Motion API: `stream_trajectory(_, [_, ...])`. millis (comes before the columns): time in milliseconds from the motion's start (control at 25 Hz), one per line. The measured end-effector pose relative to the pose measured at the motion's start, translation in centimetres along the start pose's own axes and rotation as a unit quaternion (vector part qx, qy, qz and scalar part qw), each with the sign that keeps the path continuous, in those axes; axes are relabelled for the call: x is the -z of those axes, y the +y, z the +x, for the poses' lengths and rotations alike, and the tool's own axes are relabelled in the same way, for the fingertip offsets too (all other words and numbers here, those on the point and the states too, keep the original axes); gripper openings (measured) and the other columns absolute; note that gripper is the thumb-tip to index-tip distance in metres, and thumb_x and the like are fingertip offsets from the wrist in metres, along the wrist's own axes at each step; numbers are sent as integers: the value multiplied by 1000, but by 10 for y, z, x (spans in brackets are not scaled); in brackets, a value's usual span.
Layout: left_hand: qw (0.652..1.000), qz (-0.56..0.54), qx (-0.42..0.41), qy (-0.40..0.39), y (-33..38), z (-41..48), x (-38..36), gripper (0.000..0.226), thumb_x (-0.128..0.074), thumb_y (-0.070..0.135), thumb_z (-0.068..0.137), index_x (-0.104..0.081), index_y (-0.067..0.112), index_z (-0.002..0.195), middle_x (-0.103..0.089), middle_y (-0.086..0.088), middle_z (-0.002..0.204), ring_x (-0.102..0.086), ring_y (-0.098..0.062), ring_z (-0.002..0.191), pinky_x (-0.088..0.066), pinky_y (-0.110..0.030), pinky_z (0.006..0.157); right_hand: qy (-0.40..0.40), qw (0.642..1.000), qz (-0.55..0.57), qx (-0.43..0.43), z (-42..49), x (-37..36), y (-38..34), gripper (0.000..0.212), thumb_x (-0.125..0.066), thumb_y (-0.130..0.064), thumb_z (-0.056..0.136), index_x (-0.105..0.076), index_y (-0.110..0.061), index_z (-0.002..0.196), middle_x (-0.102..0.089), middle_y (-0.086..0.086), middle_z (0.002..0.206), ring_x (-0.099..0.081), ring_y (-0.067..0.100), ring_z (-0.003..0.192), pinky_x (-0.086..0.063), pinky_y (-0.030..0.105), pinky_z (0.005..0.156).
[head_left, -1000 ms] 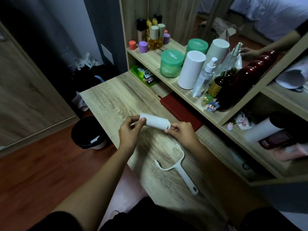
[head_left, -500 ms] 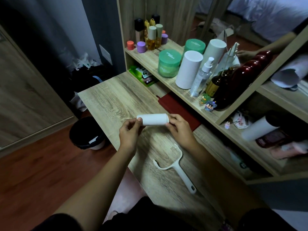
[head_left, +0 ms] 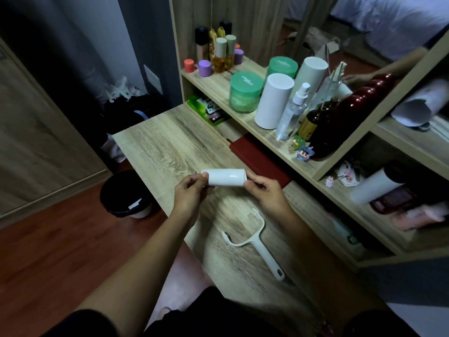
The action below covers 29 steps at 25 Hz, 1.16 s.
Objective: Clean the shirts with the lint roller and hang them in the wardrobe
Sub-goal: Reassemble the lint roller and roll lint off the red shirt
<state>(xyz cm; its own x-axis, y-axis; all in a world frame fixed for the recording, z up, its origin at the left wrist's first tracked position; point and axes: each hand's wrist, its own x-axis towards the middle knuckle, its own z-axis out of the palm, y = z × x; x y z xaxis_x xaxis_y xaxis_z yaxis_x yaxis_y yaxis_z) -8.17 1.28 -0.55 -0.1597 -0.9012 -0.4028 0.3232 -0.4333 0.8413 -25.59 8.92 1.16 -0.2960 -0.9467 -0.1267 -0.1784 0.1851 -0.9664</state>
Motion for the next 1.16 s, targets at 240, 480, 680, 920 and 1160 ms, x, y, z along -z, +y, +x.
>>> stream_trajectory(240, [998,-8,44,-37,2,-2,3,11,-61,8,88,-58,5,78,-64,-13,86,-69,-16,68,-58,-22,73,-67,995,59,-50,0,15,1,53,-65,5,79,-51,-2,129,-63,1,111,-66,-8,82,-50,9,72])
stream_trajectory(480, [998,11,35,-52,2,-6,0,12,-60,7,89,-57,5,77,-63,-12,90,-67,-17,73,-56,-18,64,-33,998,39,-37,4,16,12,46,-72,9,69,-60,6,113,-66,2,91,-65,-5,70,-53,12,68])
stream_trajectory(680, [997,44,41,-56,3,-5,0,13,-60,10,90,-58,5,77,-62,-9,92,-64,-17,76,-54,-15,61,-39,998,31,-23,1,14,12,34,-76,8,65,-60,-17,81,-64,12,98,-64,-2,68,-54,15,67])
stream_trajectory(920, [995,42,74,-49,5,2,-1,11,-54,14,94,-59,5,90,-63,-7,94,-63,-13,78,-53,-15,56,-39,994,100,-12,2,-1,5,13,-66,1,80,-61,-11,80,-66,6,91,-66,2,68,-53,15,57])
stream_trajectory(1160, [996,42,72,-40,-1,-1,-6,14,-54,16,94,-54,5,103,-61,-12,97,-64,-19,75,-55,-19,57,-68,974,205,-62,0,-8,5,36,-71,-30,64,-65,-16,96,-73,-3,87,-68,6,68,-56,17,58])
